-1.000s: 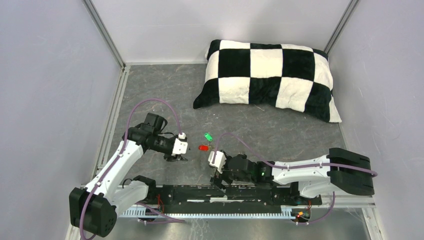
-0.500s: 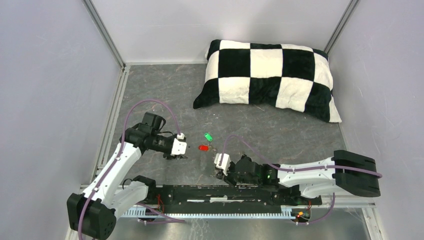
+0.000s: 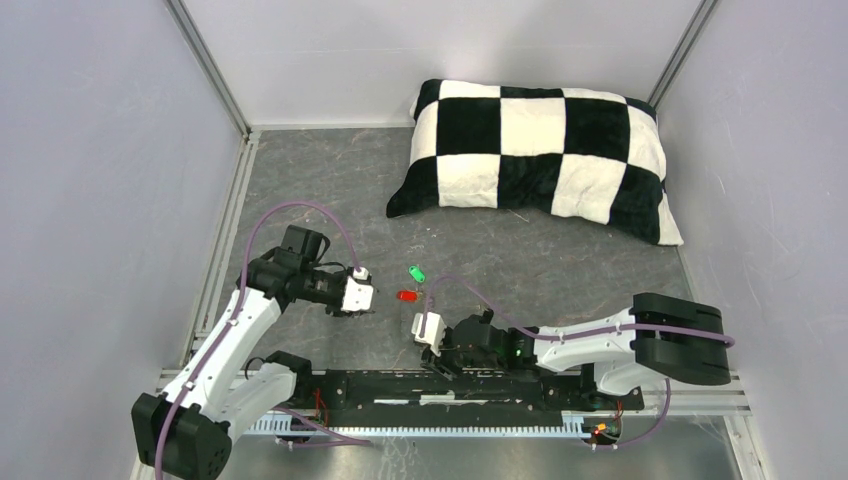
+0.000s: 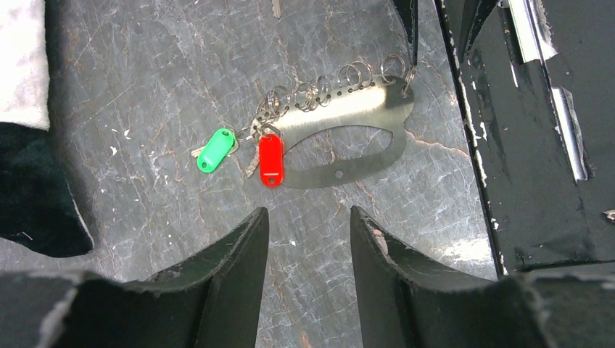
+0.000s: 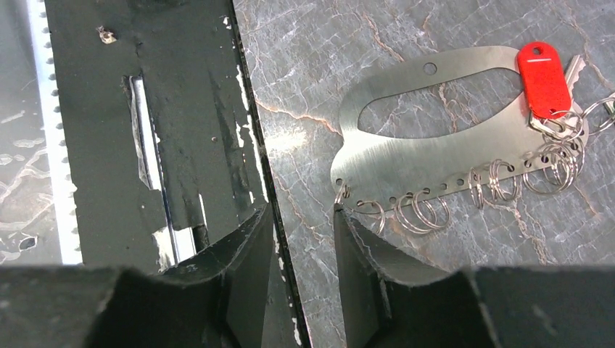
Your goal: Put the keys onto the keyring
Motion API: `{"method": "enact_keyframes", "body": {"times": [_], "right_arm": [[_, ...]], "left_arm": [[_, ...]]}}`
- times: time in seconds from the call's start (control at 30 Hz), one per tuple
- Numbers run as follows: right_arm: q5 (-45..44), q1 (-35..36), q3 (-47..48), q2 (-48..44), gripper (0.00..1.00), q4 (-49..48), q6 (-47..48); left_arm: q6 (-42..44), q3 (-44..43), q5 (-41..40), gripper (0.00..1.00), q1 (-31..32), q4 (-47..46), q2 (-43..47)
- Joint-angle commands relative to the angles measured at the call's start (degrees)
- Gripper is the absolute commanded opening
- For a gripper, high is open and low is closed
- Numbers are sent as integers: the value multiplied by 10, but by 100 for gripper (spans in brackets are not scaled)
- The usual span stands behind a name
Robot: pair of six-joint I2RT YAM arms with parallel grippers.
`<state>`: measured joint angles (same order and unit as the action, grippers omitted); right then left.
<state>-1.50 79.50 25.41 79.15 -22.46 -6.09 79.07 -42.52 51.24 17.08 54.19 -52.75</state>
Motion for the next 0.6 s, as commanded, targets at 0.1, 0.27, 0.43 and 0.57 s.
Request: {"method": "enact_keyframes", "body": {"times": [0.1, 0.27, 0.43, 0.57], "right_arm": [[-4, 3, 39, 34, 43, -18, 11], [-31, 4, 59, 54, 42, 6, 10], [-63, 3, 59, 51, 38, 18, 6], [-68, 4, 59, 28, 38, 34, 17]], "left_arm": [[7, 2, 5, 52, -2, -10, 14], [5, 1, 5, 52, -2, -10, 17], [22, 1, 7, 52, -2, 5, 20], [22, 1, 10, 52, -2, 9, 23]]}}
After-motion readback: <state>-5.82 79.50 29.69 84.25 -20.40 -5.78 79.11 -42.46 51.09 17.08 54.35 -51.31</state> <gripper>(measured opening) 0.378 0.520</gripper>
